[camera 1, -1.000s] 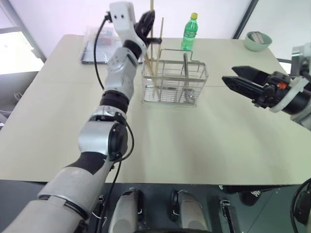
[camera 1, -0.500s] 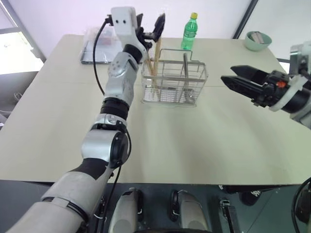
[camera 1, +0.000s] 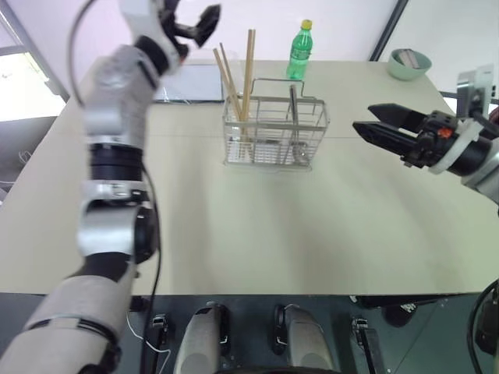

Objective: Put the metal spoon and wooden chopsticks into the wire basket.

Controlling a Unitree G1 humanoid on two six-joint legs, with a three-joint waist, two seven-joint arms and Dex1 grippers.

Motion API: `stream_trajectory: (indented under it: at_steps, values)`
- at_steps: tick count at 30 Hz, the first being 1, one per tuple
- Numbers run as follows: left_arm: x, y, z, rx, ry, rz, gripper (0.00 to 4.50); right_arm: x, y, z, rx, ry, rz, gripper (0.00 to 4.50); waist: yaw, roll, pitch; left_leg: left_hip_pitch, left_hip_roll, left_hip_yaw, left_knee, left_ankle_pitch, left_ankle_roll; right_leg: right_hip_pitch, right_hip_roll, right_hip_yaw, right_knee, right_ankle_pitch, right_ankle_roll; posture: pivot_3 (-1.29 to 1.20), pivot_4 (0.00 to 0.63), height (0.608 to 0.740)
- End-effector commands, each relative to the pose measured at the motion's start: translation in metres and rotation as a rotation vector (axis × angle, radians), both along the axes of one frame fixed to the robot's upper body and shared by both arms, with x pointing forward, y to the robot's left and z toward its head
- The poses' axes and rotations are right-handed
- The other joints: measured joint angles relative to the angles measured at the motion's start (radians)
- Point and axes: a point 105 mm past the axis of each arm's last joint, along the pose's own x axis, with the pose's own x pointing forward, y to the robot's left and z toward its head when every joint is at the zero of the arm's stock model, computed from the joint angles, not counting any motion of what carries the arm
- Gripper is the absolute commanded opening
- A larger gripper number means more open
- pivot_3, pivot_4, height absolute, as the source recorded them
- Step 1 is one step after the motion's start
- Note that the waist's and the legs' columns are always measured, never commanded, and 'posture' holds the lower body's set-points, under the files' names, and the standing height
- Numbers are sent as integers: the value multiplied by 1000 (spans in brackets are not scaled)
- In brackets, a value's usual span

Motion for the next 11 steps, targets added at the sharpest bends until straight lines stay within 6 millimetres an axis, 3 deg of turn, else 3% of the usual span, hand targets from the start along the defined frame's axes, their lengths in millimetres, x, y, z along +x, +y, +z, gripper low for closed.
stream_trajectory:
  at_steps: [1,6,11]
  values:
    - [-39,0,-1,272,26,-179,4439,2,-10,16,-49,-72,-3,3412,0,1,0,0,0,0,0,0,0,0,0,0,0,0,0,0,150,707]
    - [-79,33,-16,450,134,-259,4439,11,-17,16,-84,-75,11,3412,5,1,0,0,0,0,0,0,-1,0,0,0,-1,0,0,0,150,707]
    - [-96,43,-40,564,207,-262,4439,17,-13,13,-97,-68,44,3412,8,1,0,-1,0,-1,0,0,-1,0,-1,0,-1,0,-1,0,150,707]
